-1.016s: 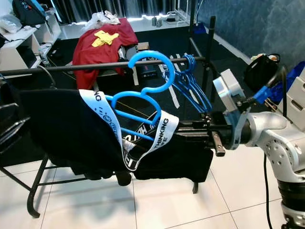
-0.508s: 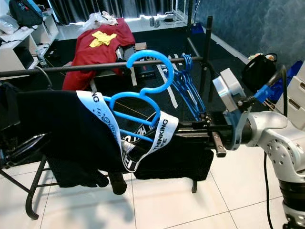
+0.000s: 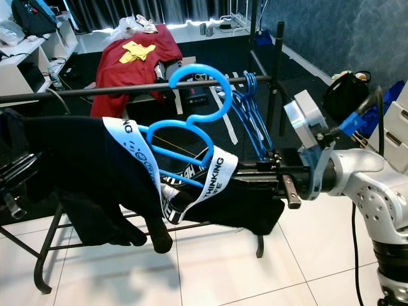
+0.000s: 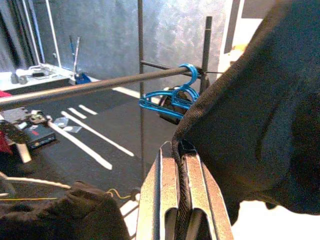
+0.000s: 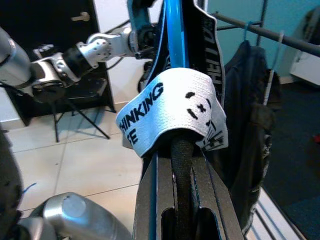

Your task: Hang hanger

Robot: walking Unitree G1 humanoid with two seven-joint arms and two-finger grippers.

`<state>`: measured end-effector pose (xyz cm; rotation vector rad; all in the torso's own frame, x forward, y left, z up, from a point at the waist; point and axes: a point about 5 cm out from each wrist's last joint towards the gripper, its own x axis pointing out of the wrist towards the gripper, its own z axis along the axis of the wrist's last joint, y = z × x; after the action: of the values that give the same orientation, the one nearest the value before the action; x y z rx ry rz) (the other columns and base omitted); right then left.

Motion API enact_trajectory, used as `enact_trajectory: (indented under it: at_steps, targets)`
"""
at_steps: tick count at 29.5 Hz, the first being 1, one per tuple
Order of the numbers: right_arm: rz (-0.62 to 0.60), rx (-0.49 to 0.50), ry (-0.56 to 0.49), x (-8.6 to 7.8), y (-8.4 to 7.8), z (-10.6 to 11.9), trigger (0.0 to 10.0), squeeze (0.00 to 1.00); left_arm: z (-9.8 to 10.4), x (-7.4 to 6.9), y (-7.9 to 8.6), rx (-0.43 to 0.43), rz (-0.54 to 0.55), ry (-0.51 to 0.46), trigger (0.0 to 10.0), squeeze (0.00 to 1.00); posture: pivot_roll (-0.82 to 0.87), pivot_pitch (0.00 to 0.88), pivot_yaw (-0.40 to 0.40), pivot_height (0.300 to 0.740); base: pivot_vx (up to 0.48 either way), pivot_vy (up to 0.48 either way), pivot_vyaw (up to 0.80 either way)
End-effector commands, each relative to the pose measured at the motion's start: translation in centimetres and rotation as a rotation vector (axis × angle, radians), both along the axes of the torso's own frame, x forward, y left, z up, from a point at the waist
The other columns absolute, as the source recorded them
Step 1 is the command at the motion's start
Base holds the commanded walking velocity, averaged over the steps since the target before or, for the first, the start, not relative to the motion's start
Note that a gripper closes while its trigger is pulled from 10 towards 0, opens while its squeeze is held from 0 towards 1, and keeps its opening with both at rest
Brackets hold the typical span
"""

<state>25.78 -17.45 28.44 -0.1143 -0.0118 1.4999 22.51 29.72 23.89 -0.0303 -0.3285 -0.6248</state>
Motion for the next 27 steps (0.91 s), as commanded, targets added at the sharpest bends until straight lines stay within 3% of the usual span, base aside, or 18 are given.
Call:
enact_trajectory:
  at_steps: [1, 8, 10, 11, 14, 17, 18, 21, 24, 25, 27]
  targets:
    - [-0.015, -0.001, -0.028, 0.2, 0.2, 0.2, 0.0, 0.0, 0.1, 0.0, 0.8, -0.017, 0.06, -0.023, 0.0, 0.0, -0.12, 0.044, 0.042, 0.74, 0.0, 0.0, 0.0]
    - [-0.059, -0.001, -0.033, 0.7, 0.1, 0.1, 0.0, 0.0, 0.6, 0.3, 1.1, -0.029, 0.104, -0.054, 0.0, 0.0, -0.12, 0.044, 0.042, 0.74, 0.0, 0.0, 0.0]
    - [-0.188, -0.137, 0.01, 2.1, -0.4, -2.3, 0.0, 0.0, 2.4, 0.7, 2.7, -0.123, 0.254, -0.166, 0.0, 0.0, -0.12, 0.045, 0.039, 0.74, 0.0, 0.0, 0.0]
    - [-0.188, -0.137, 0.01, 2.1, -0.4, -2.3, 0.0, 0.0, 2.4, 0.7, 2.7, -0.123, 0.254, -0.166, 0.0, 0.0, -0.12, 0.045, 0.039, 0.74, 0.0, 0.0, 0.0]
    - [-0.23, -0.251, 0.053, 2.4, -0.6, -4.5, 0.0, 0.0, 4.2, 0.7, 4.6, -0.243, 0.39, -0.266, 0.0, 0.0, -0.12, 0.046, 0.038, 0.74, 0.0, 0.0, 0.0]
    - [-0.22, -0.28, 0.064, 2.2, -0.5, -5.0, 0.0, 0.0, 4.7, 0.7, 5.2, -0.283, 0.431, -0.293, 0.0, 0.0, -0.12, 0.048, 0.039, 0.74, 0.0, 0.0, 0.0]
    - [-0.2, -0.289, 0.076, 1.9, -0.3, -5.4, 0.0, 0.0, 5.0, 0.7, 6.0, -0.316, 0.496, -0.303, 0.0, 0.0, -0.12, 0.047, 0.038, 0.74, 0.0, 0.0, 0.0]
    - [-0.179, -0.275, 0.079, 1.7, -0.1, -5.4, 0.0, 0.0, 4.9, 0.8, 6.9, -0.336, 0.572, -0.292, 0.0, 0.0, -0.12, 0.048, 0.038, 0.74, 0.0, 0.0, 0.0]
    - [-0.142, -0.186, 0.065, 1.2, 0.0, -4.3, 0.0, 0.0, 2.8, 1.4, 9.0, -0.316, 0.801, -0.162, 0.0, 0.0, -0.12, 0.049, 0.04, 0.74, 0.0, 0.0, 0.0]
    - [-0.134, -0.154, 0.059, 1.1, -0.1, -3.8, 0.0, 0.0, 1.6, 1.7, 9.5, -0.273, 0.87, -0.094, 0.0, 0.0, -0.12, 0.051, 0.043, 0.74, 0.0, 0.0, 0.0]
    - [-0.129, -0.139, 0.053, 1.0, -0.1, -3.5, 0.0, 0.0, 0.8, 1.8, 9.7, -0.244, 0.914, -0.054, 0.0, 0.0, -0.12, 0.051, 0.043, 0.74, 0.0, 0.0, 0.0]
